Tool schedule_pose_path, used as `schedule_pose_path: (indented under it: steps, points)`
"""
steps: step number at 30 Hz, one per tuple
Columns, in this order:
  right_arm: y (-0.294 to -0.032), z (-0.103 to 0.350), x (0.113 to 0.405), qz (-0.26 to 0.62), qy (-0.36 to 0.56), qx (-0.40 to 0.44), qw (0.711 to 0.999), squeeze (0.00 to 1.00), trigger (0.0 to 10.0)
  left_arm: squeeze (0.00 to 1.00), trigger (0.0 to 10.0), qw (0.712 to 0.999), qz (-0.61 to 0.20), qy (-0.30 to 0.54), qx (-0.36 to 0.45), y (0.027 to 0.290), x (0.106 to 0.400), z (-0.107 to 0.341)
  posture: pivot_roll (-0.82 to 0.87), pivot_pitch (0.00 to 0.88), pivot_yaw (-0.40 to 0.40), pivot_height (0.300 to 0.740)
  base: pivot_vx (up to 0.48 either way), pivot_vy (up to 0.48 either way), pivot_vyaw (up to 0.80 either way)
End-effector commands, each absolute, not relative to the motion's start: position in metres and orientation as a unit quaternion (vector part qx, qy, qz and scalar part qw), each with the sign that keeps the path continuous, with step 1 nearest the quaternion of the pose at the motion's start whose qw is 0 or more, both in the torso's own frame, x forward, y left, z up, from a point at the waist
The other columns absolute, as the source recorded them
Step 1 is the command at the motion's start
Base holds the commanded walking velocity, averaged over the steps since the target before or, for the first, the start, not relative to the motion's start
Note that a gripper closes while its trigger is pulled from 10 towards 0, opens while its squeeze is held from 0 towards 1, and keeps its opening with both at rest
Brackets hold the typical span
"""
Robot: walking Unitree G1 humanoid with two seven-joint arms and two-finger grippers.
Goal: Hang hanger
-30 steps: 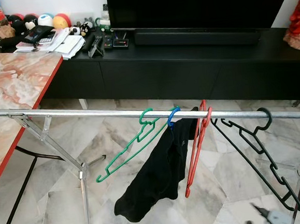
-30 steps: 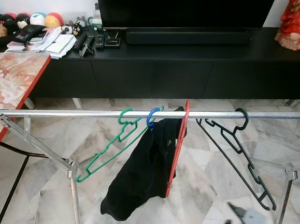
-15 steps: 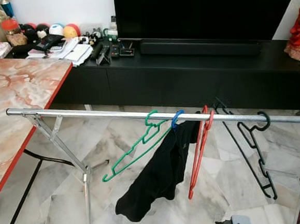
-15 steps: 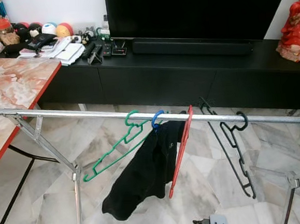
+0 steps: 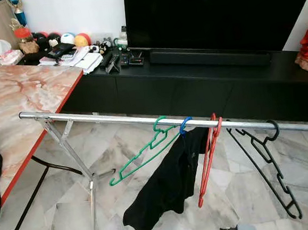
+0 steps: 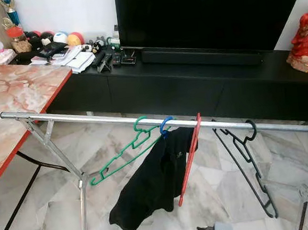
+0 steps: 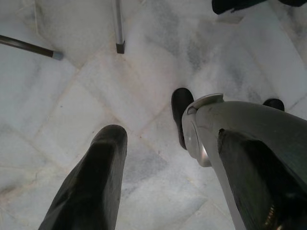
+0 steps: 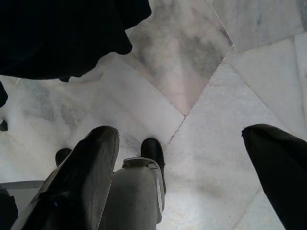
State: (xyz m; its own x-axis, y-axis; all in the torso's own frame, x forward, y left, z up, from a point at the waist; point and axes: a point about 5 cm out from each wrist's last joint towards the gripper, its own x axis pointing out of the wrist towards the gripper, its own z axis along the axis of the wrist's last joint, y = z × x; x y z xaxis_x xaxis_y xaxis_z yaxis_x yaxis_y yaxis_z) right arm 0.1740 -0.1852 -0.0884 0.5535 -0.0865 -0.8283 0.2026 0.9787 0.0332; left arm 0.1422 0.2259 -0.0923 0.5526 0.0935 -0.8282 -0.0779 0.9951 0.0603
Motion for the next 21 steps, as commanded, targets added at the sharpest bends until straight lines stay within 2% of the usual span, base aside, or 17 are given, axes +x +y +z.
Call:
schedule_pose_path:
  steps: [1, 12, 21]
  points:
    - [-0.189, -0.091, 0.168, -0.084, 0.471, 0.054, 0.877, 0.0, 10.0, 0.0, 10.0, 0.874, 0.052, 0.483, 0.008, 0.231, 0.133, -0.095, -0.03, 0.068, -0.033, 0.74, -0.285, 0.0, 0.0]
    - [-0.191, -0.089, 0.172, -0.082, 0.465, 0.047, 0.88, 0.0, 10.0, 0.0, 10.0, 0.872, 0.068, 0.485, 0.009, 0.251, 0.13, -0.09, -0.02, 0.121, -0.037, 0.74, -0.278, 0.0, 0.0]
    - [-0.193, -0.088, 0.173, -0.085, 0.466, 0.042, 0.88, 0.0, 10.0, 0.0, 10.0, 0.875, 0.078, 0.478, 0.003, 0.261, 0.133, -0.086, -0.05, 0.152, -0.042, 0.74, 0.0, 0.0, 0.0]
